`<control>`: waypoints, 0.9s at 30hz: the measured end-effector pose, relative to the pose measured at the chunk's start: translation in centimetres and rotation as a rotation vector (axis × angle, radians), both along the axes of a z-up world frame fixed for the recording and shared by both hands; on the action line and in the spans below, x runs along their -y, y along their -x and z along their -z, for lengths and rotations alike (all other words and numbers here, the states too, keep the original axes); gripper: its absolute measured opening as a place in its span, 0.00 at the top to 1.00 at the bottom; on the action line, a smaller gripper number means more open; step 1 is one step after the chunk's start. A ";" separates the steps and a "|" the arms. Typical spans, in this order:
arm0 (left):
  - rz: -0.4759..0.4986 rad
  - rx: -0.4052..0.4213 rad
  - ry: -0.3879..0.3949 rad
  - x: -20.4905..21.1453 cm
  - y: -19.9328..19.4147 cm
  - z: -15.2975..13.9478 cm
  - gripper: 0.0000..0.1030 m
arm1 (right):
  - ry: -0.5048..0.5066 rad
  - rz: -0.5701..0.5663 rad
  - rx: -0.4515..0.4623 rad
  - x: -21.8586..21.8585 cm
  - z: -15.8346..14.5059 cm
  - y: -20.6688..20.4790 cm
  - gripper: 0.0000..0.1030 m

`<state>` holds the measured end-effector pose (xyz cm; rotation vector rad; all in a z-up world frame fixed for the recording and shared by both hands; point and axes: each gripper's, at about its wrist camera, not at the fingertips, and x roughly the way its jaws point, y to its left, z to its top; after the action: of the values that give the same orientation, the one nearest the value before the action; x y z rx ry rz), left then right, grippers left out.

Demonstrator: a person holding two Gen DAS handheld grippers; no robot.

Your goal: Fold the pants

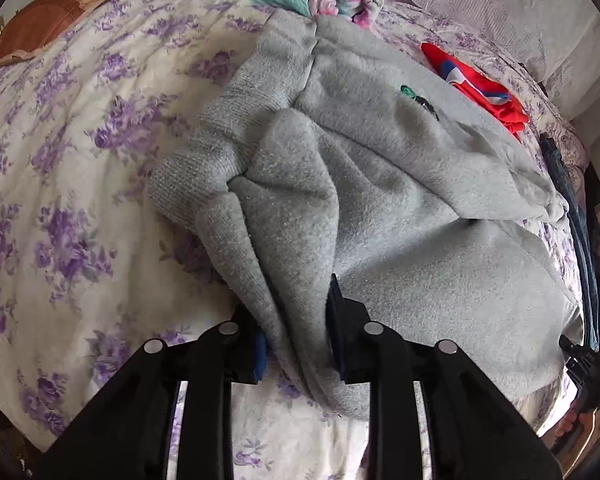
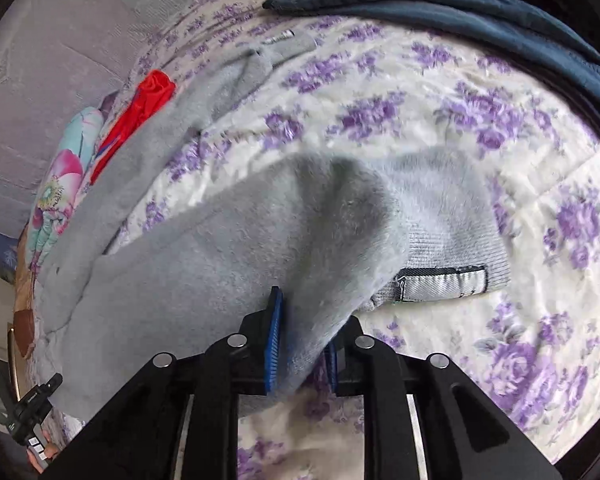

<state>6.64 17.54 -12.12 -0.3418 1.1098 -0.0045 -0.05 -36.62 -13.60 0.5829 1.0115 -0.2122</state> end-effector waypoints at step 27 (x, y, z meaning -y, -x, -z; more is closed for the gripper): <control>0.245 -0.192 -0.209 2.0 -23.8 -0.7 0.67 | -0.140 -0.044 -0.045 7.4 -1.1 -25.4 0.61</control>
<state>30.44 15.50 -11.42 -0.0179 1.3247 -0.0731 25.37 -44.03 -12.46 0.6849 1.0876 -0.1170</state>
